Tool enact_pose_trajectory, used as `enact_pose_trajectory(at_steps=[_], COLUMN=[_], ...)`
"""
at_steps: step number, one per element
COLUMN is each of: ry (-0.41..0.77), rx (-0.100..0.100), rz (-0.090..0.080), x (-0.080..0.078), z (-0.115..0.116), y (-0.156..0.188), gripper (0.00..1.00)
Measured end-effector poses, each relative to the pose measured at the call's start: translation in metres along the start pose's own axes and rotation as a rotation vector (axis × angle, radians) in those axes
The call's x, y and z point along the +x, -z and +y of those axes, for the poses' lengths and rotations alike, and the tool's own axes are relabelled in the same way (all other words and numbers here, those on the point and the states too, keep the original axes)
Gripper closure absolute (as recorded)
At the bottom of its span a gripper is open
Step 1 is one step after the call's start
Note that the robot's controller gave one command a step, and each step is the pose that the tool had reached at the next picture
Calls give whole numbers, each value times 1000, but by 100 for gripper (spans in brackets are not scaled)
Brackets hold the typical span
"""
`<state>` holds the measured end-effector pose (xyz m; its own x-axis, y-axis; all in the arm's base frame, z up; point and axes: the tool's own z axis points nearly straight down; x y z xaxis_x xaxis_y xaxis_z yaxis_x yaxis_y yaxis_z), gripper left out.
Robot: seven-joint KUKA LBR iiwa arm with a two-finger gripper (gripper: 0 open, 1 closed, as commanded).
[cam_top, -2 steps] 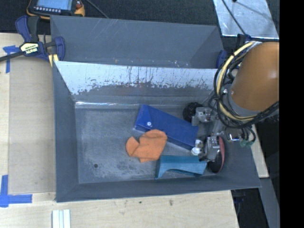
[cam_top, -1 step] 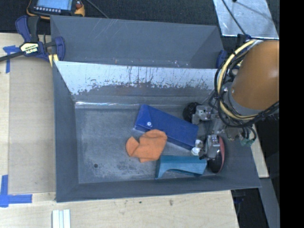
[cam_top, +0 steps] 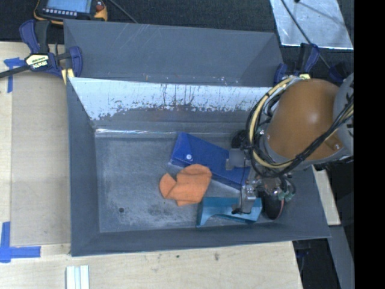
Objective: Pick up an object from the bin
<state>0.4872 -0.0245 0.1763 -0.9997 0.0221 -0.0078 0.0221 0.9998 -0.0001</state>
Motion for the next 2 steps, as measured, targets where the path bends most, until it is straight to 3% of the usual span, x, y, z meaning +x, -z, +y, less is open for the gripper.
enact_pose_trajectory(at_steps=[1,2], ry=[-33,-62], rx=[0,0], rz=[10,2], x=[2,4], z=[7,3], y=[-47,-14], gripper=[0,0])
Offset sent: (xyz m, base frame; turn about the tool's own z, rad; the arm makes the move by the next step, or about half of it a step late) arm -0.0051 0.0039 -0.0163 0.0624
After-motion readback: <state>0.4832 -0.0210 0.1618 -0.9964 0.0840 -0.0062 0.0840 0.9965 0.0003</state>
